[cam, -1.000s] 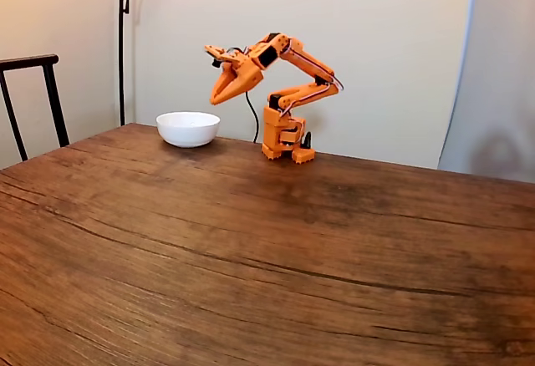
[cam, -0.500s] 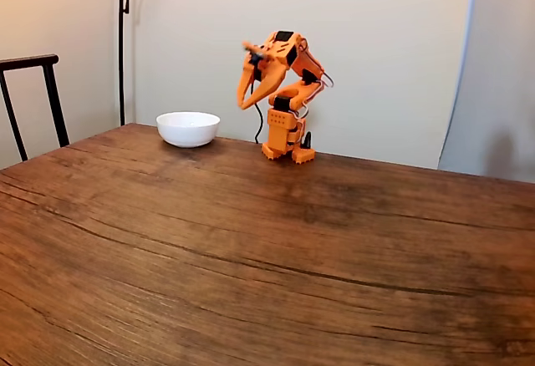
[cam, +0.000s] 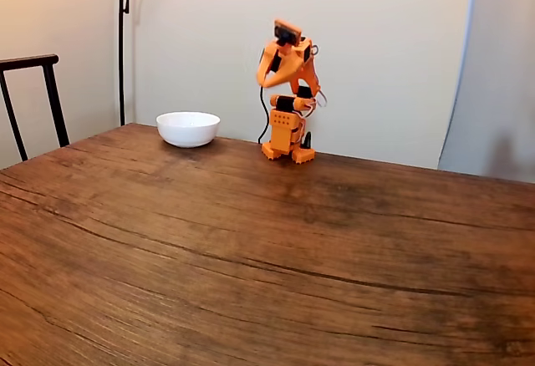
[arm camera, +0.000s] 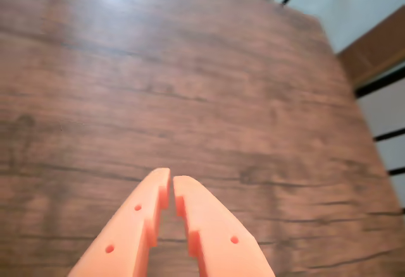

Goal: Grasp the cube and drop it in the bowl

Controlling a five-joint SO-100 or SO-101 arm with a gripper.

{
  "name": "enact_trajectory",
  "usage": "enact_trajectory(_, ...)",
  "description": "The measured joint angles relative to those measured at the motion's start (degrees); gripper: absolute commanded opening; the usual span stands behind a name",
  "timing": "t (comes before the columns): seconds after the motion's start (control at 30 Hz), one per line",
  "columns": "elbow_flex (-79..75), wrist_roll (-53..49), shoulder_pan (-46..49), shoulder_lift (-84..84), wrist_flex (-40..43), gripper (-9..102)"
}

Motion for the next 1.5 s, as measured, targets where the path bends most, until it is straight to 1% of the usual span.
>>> enact_trajectory(0.23, 6.8, 0.0, -3.3, 0.2, -1.9, -1)
enact_trajectory(0.4, 13.4, 0.0, -3.2, -0.1, -4.8, -1)
enact_trajectory(0.83, 28.4, -0.1, -3.6, 0.2, -5.1, -1)
enact_trajectory(1.33, 31.1, -0.3, -3.6, 0.2, -5.0, -1)
enact_trajectory(1.43, 31.1, -0.3, -5.4, 0.2, -5.0, -1)
enact_trajectory(1.5, 31.1, -0.3, -6.7, 0.2, -3.6, -1)
